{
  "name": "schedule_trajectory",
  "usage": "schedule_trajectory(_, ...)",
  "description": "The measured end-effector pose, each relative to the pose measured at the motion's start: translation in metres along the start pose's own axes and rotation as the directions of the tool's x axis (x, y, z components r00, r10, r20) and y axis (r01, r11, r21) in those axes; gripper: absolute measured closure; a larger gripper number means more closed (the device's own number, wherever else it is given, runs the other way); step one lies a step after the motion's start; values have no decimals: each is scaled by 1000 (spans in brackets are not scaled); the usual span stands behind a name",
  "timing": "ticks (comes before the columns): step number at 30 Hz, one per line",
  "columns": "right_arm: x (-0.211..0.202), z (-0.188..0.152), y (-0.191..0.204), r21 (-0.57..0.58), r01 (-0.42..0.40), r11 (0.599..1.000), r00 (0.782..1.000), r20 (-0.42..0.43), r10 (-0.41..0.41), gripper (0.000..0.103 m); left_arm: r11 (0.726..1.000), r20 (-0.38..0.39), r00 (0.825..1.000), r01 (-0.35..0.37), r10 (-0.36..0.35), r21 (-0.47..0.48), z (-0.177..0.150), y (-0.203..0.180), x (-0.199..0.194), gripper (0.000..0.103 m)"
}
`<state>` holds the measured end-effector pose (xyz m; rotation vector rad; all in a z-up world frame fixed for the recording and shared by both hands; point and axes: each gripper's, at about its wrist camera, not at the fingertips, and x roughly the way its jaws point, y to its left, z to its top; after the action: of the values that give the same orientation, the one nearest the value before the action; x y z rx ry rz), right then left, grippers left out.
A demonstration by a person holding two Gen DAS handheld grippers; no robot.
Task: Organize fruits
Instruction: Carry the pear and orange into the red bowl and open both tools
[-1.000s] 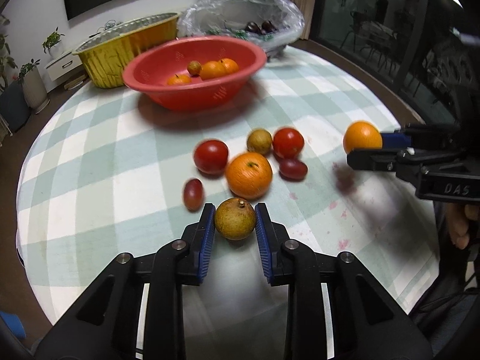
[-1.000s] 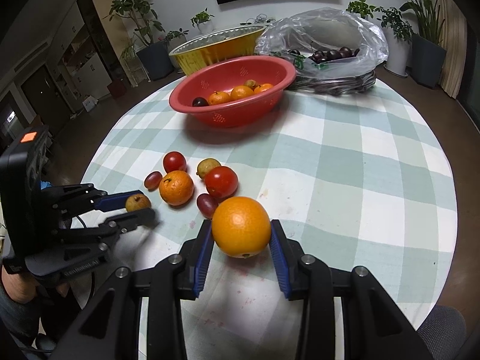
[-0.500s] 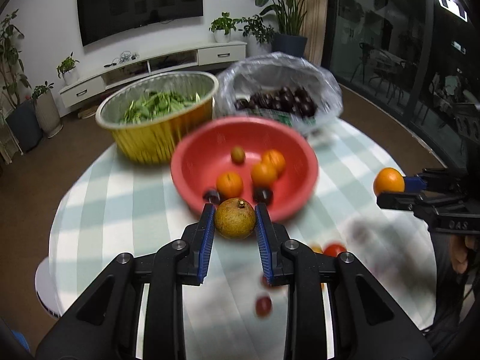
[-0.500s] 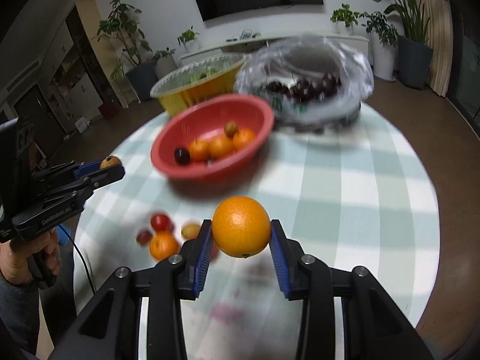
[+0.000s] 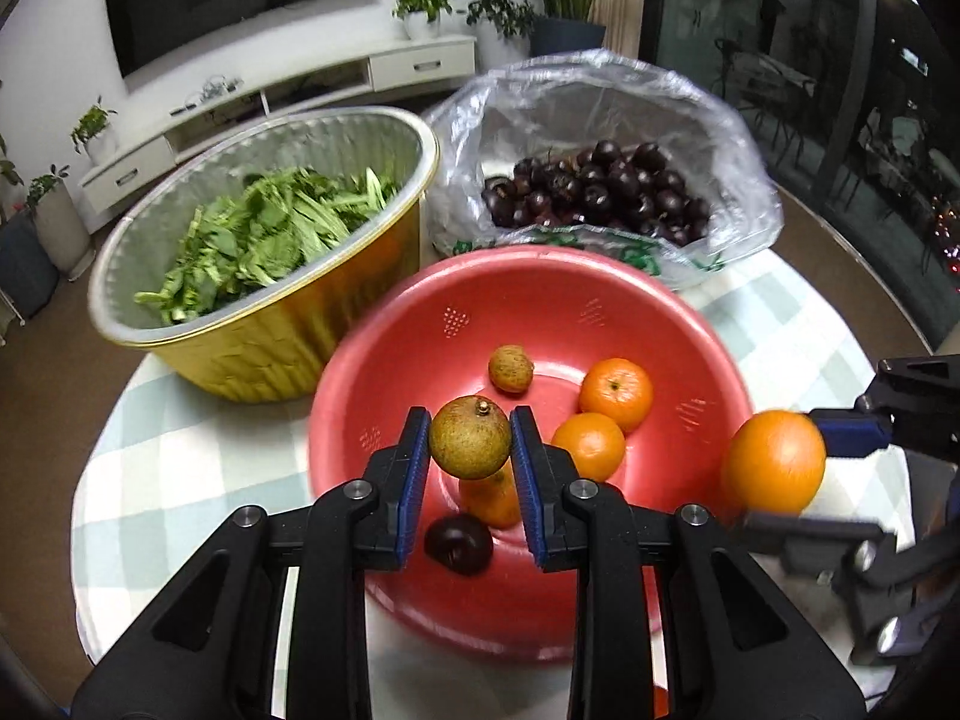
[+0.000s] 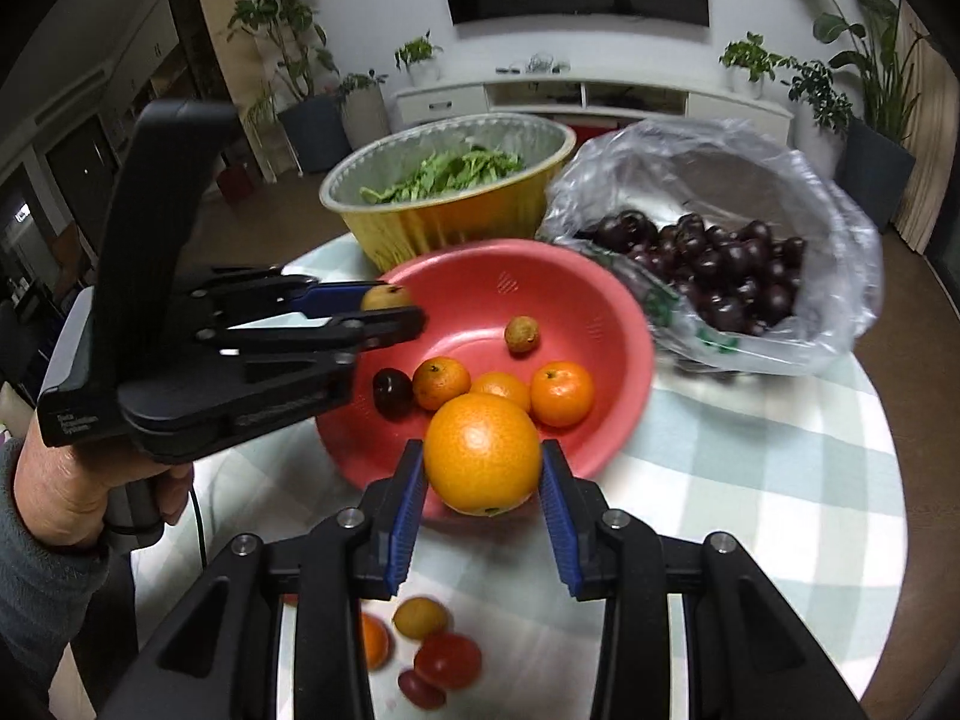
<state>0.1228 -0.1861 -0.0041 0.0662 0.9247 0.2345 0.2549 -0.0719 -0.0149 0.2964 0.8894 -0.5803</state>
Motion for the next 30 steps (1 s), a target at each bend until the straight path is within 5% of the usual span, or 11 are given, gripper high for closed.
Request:
schedule_trajectory(13, 52, 10, -2, -22, 39, 999, 995, -93, -41, 63, 1000, -50, 999, 14, -13, 23, 5, 0, 53, 78)
schedule_trajectory(30, 61, 11, 5, -65, 67, 996, 993, -93, -73, 61, 999, -47, 999, 7, -5, 45, 1, -7, 54, 72)
